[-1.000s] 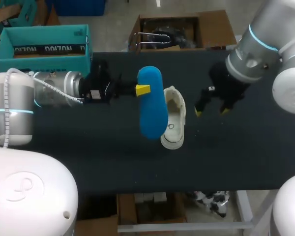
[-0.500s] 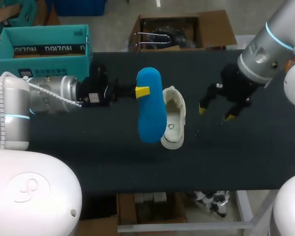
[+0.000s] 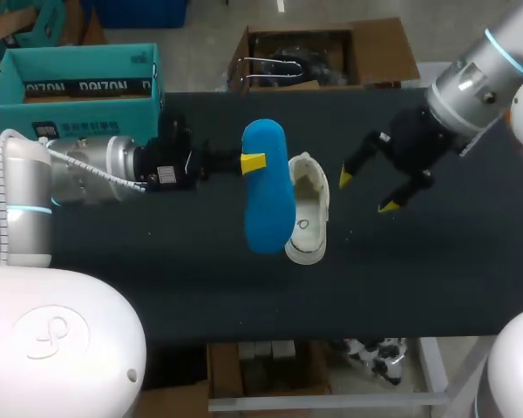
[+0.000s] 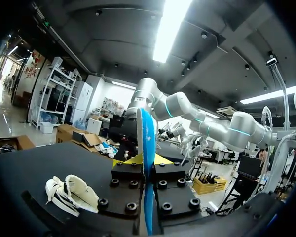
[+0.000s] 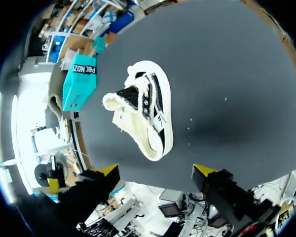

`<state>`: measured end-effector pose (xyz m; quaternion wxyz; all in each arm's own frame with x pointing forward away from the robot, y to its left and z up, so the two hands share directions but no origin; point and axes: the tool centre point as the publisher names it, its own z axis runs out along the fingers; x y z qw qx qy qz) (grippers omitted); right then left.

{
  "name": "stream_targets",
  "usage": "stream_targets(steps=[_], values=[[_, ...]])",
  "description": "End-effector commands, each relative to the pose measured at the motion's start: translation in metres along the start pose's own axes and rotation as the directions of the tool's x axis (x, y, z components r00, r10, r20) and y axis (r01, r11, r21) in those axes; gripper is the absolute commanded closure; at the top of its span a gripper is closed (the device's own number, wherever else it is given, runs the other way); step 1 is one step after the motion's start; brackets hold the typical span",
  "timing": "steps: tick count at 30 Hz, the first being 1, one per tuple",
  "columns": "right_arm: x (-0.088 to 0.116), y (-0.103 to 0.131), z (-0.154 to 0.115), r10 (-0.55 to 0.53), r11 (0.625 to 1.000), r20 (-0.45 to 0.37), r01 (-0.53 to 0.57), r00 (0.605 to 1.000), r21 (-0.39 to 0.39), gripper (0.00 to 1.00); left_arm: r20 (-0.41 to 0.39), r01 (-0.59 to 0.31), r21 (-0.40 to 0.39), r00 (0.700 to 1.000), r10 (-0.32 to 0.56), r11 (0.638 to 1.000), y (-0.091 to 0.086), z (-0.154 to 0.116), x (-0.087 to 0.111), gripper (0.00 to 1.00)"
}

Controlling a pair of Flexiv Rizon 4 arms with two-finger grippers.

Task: Open the shoe tongue, take the insole out of the shoe, put the insole back into the shoe, and pack the shoe into the shoebox

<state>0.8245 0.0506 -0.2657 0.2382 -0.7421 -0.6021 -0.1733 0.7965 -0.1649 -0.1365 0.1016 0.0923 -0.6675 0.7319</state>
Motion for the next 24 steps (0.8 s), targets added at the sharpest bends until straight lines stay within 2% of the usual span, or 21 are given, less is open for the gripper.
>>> stream_targets(steps=[1,7,8,9,10,11,12,15,16,17,18,19,24], values=[[-0.008,0.007,-0.004,0.07,0.986,-0.099,-0.054,0.993,0.158,0.0,0.005,-0.001,0.002,1.0,0.001,1.0,0.001,0.001,0.001,1.0],[-0.008,0.007,-0.004,0.07,0.986,-0.099,-0.054,0.993,0.158,0.0,0.005,-0.001,0.002,1.0,0.001,1.0,0.001,0.001,0.001,1.0],[-0.005,0.009,-0.003,0.126,0.973,-0.112,-0.101,0.986,0.206,0.0,0.005,-0.001,0.002,1.0,0.001,1.0,0.001,0.001,0.001,1.0],[-0.003,0.008,-0.002,0.162,0.971,-0.091,-0.142,0.983,0.192,0.0,0.005,-0.001,0.002,1.0,0.001,1.0,0.001,0.001,0.001,1.0],[-0.001,0.007,-0.003,0.212,0.961,-0.103,-0.188,0.972,0.201,0.0,0.005,-0.001,0.002,1.0,0.001,1.0,0.001,0.001,0.001,1.0],[0.0,0.006,-0.003,0.279,0.943,-0.096,-0.253,0.955,0.217,0.0,0.005,-0.001,0.002,1.0,0.001,1.0,0.001,0.001,0.001,1.0],[0.001,0.003,-0.003,0.321,0.933,-0.075,-0.302,0.944,0.196,0.0,0.005,-0.001,0.002,1.0,0.001,1.0,0.001,0.001,0.001,1.0],[0.006,-0.008,-0.005,0.449,0.884,-0.101,-0.425,0.888,0.195,0.0,0.005,-0.001,0.002,1.0,0.001,1.0,0.001,0.001,0.001,1.0],[0.007,-0.013,-0.006,0.493,0.865,-0.136,-0.467,0.859,0.186,0.0,0.005,-0.001,0.002,1.0,0.001,1.0,0.001,0.001,0.001,1.0],[0.005,-0.018,-0.005,0.563,0.822,-0.156,-0.53,0.812,0.209,0.0,0.005,-0.001,0.002,1.0,0.001,1.0,0.001,0.001,0.001,1.0],[0.003,-0.024,-0.003,0.639,0.766,-0.138,-0.611,0.756,0.199,0.0,0.005,-0.001,0.002,1.0,0.001,1.0,0.001,0.001,0.001,1.0],[0.003,-0.032,-0.001,0.678,0.735,-0.121,-0.67,0.725,0.105,0.0,0.005,-0.001,0.002,1.0,0.001,1.0,0.001,0.001,0.001,1.0],[0.003,-0.032,-0.001,0.678,0.735,-0.121,-0.67,0.725,0.105,0.0,0.005,-0.001,0.002,1.0,0.001,1.0,0.001,0.001,0.001,1.0]])
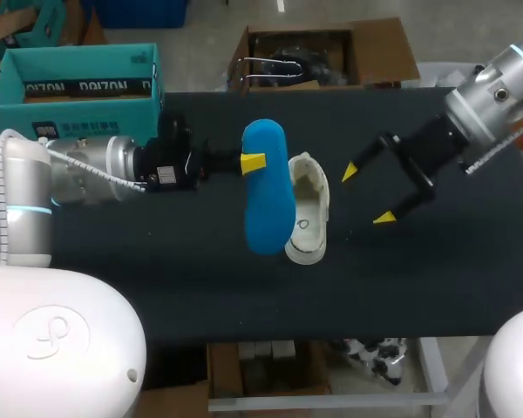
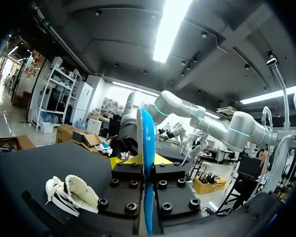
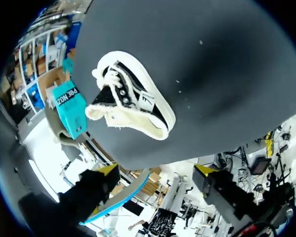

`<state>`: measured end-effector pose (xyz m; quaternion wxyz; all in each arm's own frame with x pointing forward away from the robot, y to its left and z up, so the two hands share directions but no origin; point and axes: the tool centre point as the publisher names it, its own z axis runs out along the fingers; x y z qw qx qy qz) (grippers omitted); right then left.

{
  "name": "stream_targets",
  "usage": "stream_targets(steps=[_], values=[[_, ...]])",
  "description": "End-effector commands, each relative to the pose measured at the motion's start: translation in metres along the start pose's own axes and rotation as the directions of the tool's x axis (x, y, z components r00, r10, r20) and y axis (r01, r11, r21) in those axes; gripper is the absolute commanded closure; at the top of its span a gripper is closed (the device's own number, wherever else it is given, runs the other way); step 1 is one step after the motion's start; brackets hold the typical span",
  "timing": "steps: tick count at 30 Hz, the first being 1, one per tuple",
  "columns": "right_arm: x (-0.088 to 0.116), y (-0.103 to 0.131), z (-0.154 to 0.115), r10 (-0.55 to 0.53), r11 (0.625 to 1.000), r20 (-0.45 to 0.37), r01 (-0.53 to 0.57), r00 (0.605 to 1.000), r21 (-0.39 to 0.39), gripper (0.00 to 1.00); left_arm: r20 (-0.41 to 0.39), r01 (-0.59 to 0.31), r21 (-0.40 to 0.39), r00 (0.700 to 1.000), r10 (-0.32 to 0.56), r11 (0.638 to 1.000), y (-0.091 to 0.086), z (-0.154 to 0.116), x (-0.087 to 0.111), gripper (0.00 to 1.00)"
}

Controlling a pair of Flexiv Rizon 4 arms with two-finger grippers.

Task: Open the shoe tongue, take the insole out of the shoe, put the insole back into the shoe, and pack the shoe into the shoebox

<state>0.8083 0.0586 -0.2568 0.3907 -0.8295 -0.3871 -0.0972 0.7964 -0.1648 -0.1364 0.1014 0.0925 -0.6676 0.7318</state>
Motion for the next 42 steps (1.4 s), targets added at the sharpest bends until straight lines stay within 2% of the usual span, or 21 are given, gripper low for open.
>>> stream_targets(steps=[1,11,12,13,14,18,25,28,37,42], values=[[-0.011,-0.009,0.002,0.2,0.967,-0.087,-0.211,0.976,-0.14,0.0,0.004,-0.001,0.002,1.0,0.001,1.0,0.001,0.001,0.001,1.0],[-0.011,-0.009,0.002,0.2,0.967,-0.087,-0.211,0.976,-0.14,0.0,0.004,-0.001,0.002,1.0,0.001,1.0,0.001,0.001,0.001,1.0],[-0.005,-0.003,0.008,0.231,0.964,-0.055,-0.236,0.971,-0.123,0.0,0.004,-0.001,0.002,1.0,0.001,1.0,0.001,0.001,0.001,1.0],[-0.001,-0.001,0.012,0.253,0.958,-0.055,-0.258,0.966,-0.123,0.0,0.004,-0.001,0.002,1.0,0.001,1.0,0.001,0.001,0.001,1.0],[0.003,0.003,0.015,0.282,0.955,-0.059,-0.286,0.957,-0.074,0.0,0.004,-0.001,0.002,1.0,0.001,1.0,0.001,0.001,0.001,1.0],[0.01,0.012,0.025,0.397,0.918,-0.038,-0.398,0.917,0.002,0.0,0.004,-0.001,0.002,1.0,0.001,1.0,0.001,0.001,0.001,1.0],[0.02,0.009,0.04,0.488,0.872,-0.044,-0.484,0.872,0.079,0.0,0.004,-0.001,0.002,1.0,0.001,1.0,0.001,0.001,0.001,1.0],[0.022,0.004,0.047,0.518,0.854,-0.043,-0.514,0.854,0.082,0.0,0.004,-0.001,0.002,1.0,0.001,1.0,0.001,0.001,0.001,1.0],[0.022,0.004,0.047,0.518,0.854,-0.043,-0.514,0.854,0.082,0.0,0.004,-0.001,0.002,1.0,0.001,1.0,0.001,0.001,0.001,1.0],[0.02,0.007,0.052,0.538,0.835,-0.076,-0.519,0.839,0.185,0.0,0.004,-0.001,0.002,1.0,0.001,1.0,0.001,0.001,0.001,1.0]])
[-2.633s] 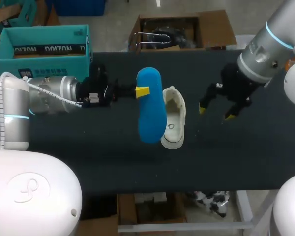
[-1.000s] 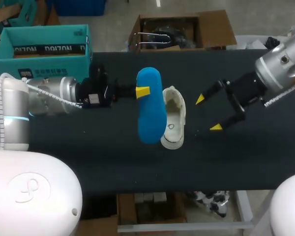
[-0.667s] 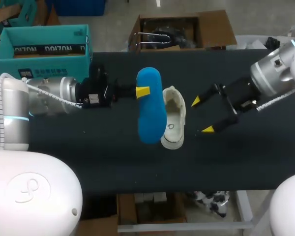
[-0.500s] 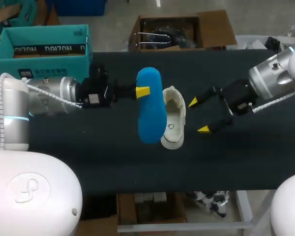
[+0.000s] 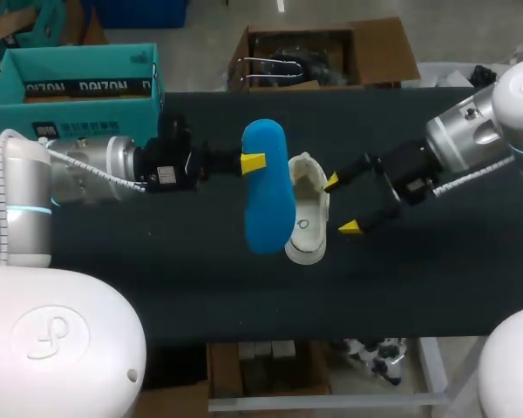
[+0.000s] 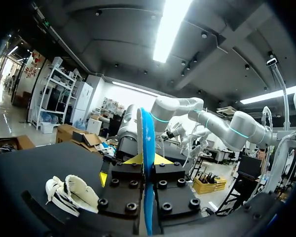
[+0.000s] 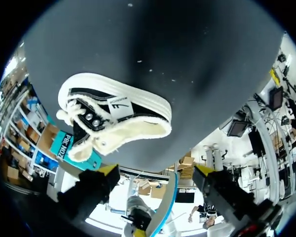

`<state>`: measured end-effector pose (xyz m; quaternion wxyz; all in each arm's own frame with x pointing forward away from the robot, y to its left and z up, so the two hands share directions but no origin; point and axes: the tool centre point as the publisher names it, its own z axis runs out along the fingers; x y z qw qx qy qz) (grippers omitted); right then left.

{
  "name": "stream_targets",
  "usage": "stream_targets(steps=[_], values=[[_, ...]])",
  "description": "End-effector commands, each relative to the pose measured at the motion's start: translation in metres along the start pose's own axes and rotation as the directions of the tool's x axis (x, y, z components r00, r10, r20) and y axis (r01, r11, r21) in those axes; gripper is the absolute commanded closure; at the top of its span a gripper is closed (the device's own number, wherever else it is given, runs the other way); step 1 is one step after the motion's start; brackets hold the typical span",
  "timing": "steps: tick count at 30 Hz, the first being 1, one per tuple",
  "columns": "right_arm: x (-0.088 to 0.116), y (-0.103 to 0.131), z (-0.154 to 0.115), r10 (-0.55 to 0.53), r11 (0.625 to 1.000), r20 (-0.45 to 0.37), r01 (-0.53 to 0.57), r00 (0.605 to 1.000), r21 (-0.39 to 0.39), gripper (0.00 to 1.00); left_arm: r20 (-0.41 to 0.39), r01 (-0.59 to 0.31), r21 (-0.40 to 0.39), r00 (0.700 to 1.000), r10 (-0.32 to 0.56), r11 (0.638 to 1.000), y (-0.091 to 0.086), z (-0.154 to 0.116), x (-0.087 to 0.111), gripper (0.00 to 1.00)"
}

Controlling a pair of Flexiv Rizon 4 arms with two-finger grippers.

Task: Open the shoe tongue, take the insole out of the shoe, put the insole back into the shoe, and pack the shoe into the shoebox

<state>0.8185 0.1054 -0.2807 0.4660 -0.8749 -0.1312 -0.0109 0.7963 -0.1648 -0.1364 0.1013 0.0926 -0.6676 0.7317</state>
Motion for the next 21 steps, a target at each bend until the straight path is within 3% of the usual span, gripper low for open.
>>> stream_targets(steps=[1,4,8,20,21], values=[[-0.001,0.006,0.004,0.011,0.997,-0.004,-0.011,1.0,0.082,0.0,0.004,-0.001,0.002,1.0,0.001,1.0,0.001,0.001,0.001,1.0],[-0.002,0.008,0.006,0.043,0.993,-0.002,-0.043,0.999,0.111,0.0,0.004,-0.001,0.002,1.0,0.001,1.0,0.001,0.001,0.001,1.0],[-0.003,0.008,0.009,0.066,0.986,0.01,-0.067,0.998,0.154,0.0,0.044,-0.103,0.018,0.994,0.102,0.995,0.009,0.009,-0.004,1.0],[0.0,0.003,0.019,0.068,0.971,0.018,-0.07,0.998,0.227,0.0,0.001,-0.257,0.086,0.966,0.258,0.963,0.03,0.029,-0.015,1.0],[0.0,0.003,0.019,0.057,0.969,0.019,-0.059,0.998,0.241,0.1,-0.001,-0.273,0.088,0.962,0.274,0.958,0.032,0.03,-0.016,1.0]])
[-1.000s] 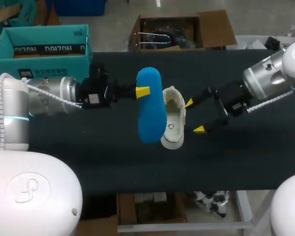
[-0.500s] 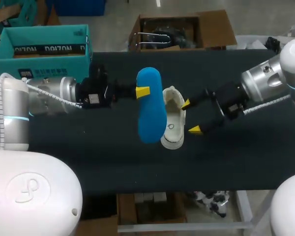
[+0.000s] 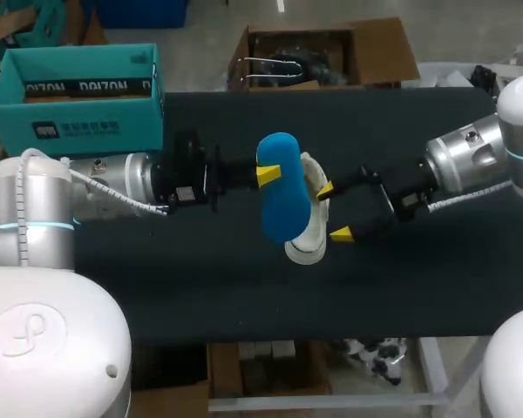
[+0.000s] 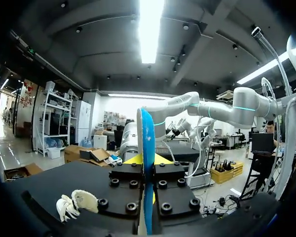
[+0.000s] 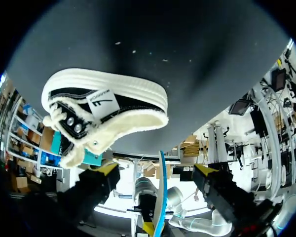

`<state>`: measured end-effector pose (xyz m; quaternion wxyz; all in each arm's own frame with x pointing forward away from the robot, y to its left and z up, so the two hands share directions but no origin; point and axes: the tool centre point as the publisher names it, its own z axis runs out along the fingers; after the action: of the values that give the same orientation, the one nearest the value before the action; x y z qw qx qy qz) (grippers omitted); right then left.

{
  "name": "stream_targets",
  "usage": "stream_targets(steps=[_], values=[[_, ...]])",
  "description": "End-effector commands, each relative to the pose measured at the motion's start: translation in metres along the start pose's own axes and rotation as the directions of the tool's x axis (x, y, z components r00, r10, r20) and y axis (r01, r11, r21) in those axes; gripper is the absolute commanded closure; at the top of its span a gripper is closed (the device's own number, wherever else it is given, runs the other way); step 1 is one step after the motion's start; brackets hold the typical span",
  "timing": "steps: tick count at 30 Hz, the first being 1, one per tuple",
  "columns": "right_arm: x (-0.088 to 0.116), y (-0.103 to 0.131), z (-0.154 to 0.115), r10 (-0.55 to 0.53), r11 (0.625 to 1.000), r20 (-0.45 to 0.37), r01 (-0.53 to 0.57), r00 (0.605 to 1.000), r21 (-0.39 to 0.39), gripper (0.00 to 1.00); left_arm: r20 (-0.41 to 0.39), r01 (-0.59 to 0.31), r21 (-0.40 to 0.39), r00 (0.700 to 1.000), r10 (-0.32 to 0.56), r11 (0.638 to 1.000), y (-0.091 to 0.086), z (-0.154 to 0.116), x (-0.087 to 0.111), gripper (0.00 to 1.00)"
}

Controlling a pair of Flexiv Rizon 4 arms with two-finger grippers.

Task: Open the shoe tongue, take the insole out of the shoe, put the insole back into the shoe, and pack the shoe into the shoebox

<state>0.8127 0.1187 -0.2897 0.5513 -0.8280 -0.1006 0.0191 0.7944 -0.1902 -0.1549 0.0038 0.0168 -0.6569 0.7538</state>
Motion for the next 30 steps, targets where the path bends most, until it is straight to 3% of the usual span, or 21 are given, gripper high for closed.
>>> stream_targets(steps=[1,6,20,24,25,26,30], values=[[0.004,0.003,0.003,-0.022,0.998,0.021,0.02,1.0,0.065,0.28,-0.028,-0.031,0.047,0.999,0.032,0.998,0.016,0.008,-0.01,1.0],[0.005,0.001,0.005,-0.027,0.996,0.031,0.024,0.999,0.091,0.5,-0.03,-0.071,0.084,0.997,0.073,0.994,0.026,0.013,-0.019,1.0],[0.009,-0.001,0.008,-0.046,0.989,0.055,0.038,0.997,0.142,0.54,-0.054,-0.112,0.151,0.991,0.121,0.982,0.04,0.032,-0.025,1.0],[0.009,0.0,0.006,-0.045,0.989,0.05,0.037,0.998,0.144,0.65,-0.056,-0.114,0.155,0.991,0.124,0.981,0.041,0.035,-0.027,1.0],[0.009,0.0,0.005,-0.044,0.989,0.049,0.037,0.998,0.144,0.75,-0.058,-0.111,0.155,0.991,0.122,0.982,0.042,0.036,-0.028,1.0],[0.009,0.001,0.005,-0.046,0.989,0.049,0.038,0.998,0.146,1.0,-0.059,-0.109,0.155,0.991,0.12,0.982,0.042,0.037,-0.029,1.0],[0.009,0.002,0.004,-0.047,0.988,0.052,0.039,0.998,0.147,1.0,-0.065,-0.09,0.143,0.993,0.1,0.986,0.045,0.038,-0.031,1.0]])
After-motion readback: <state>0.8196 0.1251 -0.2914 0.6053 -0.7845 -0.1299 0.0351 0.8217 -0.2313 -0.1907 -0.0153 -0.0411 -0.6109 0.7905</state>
